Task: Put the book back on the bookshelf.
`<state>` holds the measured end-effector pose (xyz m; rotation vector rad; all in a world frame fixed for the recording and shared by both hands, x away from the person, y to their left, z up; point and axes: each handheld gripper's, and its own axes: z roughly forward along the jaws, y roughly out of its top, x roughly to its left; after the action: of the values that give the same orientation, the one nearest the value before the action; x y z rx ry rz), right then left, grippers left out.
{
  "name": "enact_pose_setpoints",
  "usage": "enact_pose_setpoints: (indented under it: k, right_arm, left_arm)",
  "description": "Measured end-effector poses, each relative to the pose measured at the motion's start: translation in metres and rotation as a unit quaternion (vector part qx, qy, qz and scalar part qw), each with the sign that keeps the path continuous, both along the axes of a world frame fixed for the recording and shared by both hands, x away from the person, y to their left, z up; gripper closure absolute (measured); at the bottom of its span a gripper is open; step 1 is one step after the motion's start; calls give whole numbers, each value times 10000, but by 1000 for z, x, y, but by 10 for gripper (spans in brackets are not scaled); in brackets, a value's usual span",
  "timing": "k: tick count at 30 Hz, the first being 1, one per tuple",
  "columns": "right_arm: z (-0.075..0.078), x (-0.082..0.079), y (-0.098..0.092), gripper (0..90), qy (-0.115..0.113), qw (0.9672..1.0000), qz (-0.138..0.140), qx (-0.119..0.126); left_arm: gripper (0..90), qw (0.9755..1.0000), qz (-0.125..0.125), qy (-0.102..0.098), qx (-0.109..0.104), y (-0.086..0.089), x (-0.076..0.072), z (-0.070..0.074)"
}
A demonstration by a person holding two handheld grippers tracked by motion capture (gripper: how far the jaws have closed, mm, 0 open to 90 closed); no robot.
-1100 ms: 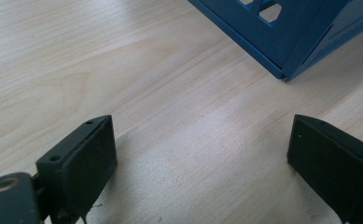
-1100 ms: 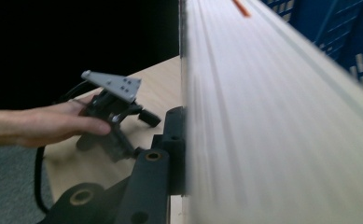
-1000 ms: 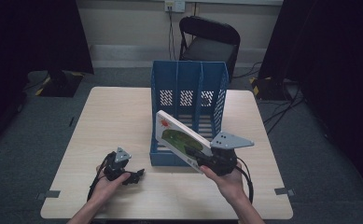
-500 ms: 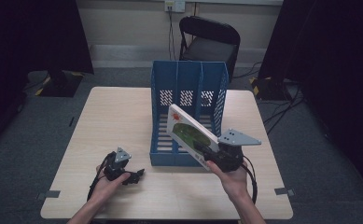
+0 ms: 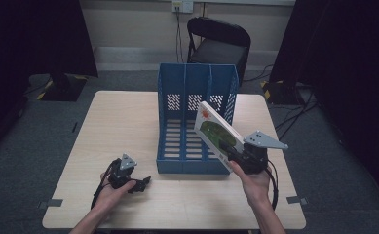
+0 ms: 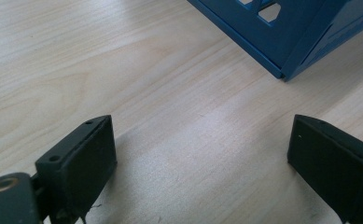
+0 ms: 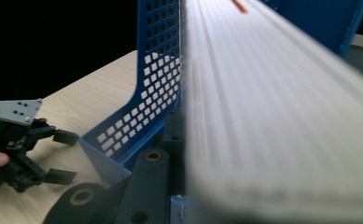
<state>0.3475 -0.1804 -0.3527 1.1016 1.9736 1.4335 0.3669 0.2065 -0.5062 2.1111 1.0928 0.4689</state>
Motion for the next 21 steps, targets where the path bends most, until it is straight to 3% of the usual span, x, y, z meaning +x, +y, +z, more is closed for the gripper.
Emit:
enact_pose_setpoints:
  k: [7, 11, 15, 16, 21]
  right_arm:
    - [-1, 3, -8, 768, 13, 9996, -280, -27]
    - [-2, 4, -12, 767, 72, 9979, -644, -55]
    - [-3, 7, -14, 767, 96, 9971, -751, -14]
    - [-4, 9, -14, 767, 95, 9958, -906, -43]
    - [-8, 19, -13, 767, 55, 9932, -1163, -11]
  left_arm:
    - [74, 10000, -1, -1, 2, 0, 0, 0]
    - [74, 10000, 2, -4, 8, 0, 0, 0]
    - [74, 10000, 22, -11, 0, 0, 0, 0]
    - [74, 10000, 51, -7, -4, -1, -1, 0]
    - [74, 10000, 50, -5, -11, -1, -1, 0]
